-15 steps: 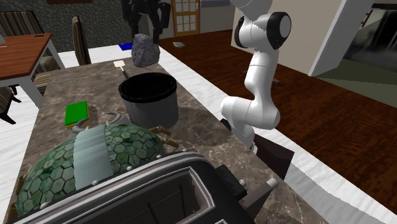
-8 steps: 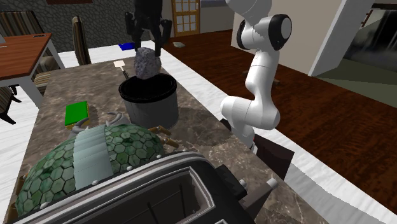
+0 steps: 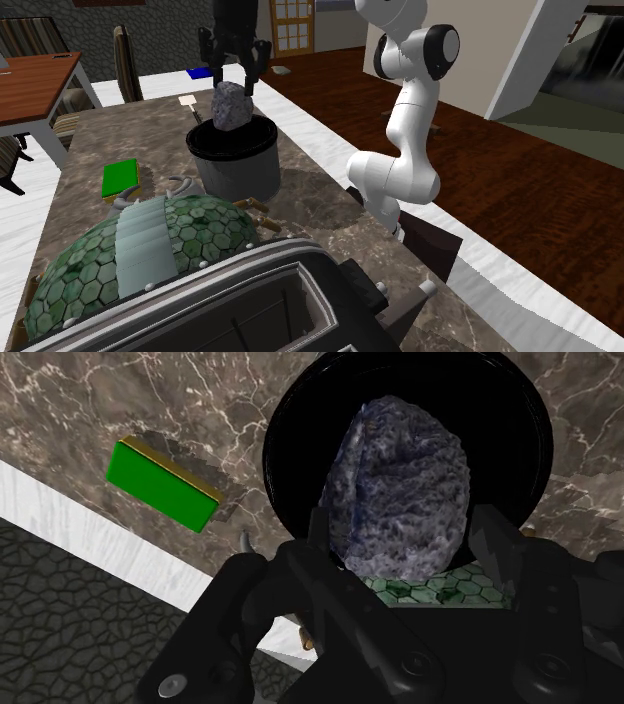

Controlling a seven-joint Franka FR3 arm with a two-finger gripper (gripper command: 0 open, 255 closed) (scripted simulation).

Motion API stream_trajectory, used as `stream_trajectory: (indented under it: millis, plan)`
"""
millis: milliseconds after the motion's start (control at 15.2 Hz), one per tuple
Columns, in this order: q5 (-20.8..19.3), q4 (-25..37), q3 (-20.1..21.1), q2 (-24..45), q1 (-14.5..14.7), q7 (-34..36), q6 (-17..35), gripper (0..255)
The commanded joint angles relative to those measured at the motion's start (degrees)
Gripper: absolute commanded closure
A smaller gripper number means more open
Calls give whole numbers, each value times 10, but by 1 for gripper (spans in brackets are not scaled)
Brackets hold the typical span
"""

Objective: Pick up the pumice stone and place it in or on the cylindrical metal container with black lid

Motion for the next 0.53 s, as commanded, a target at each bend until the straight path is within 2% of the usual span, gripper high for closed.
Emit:
stream_trajectory:
  millis: [0,66,132,462]
  plan:
    - [-1,-4,-2,1,-1,0,-4,255]
    - [-1,-4,-2,1,-2,0,-4,255]
    - [-1,-7,-3,0,-2,0,-2,0]
    - [-1,-4,-2,1,-2,0,-4,0]
